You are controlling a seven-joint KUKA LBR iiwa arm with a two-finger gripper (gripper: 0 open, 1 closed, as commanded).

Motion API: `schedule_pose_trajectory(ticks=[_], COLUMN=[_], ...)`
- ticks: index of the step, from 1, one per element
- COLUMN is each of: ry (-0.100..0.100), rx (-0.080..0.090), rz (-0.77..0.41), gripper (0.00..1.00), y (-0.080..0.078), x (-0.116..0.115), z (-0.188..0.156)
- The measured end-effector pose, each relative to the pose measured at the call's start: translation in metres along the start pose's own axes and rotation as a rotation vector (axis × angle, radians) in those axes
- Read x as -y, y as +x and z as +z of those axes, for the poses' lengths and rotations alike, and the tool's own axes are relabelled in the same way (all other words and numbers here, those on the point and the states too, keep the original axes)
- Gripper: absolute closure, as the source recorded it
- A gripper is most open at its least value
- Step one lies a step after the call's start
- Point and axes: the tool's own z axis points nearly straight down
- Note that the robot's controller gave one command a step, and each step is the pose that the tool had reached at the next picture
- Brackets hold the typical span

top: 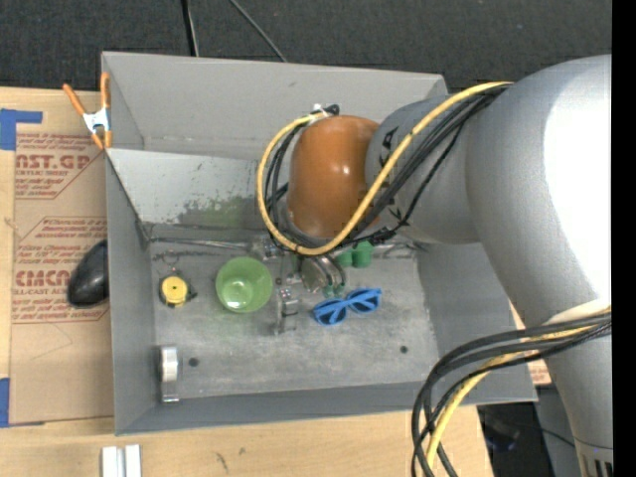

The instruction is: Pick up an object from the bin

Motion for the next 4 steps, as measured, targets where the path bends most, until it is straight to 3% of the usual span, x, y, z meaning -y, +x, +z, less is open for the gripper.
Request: schedule_pose_trajectory(ticks=[1,2,3,4], ry=[0.001,0.002,0.000,0.000], rx=[0.004,0.012,0.000,0.003], rz=[0.002,-0.015,0.199,0.201], gripper=[1.00,1.00,1.00,0.00], y=[-0.001,0.009,-0.008,-0.009], x=[0.002,0.008,-0.034,-0.033], z=[-0.003,-0.125,-0.065,-0.067])
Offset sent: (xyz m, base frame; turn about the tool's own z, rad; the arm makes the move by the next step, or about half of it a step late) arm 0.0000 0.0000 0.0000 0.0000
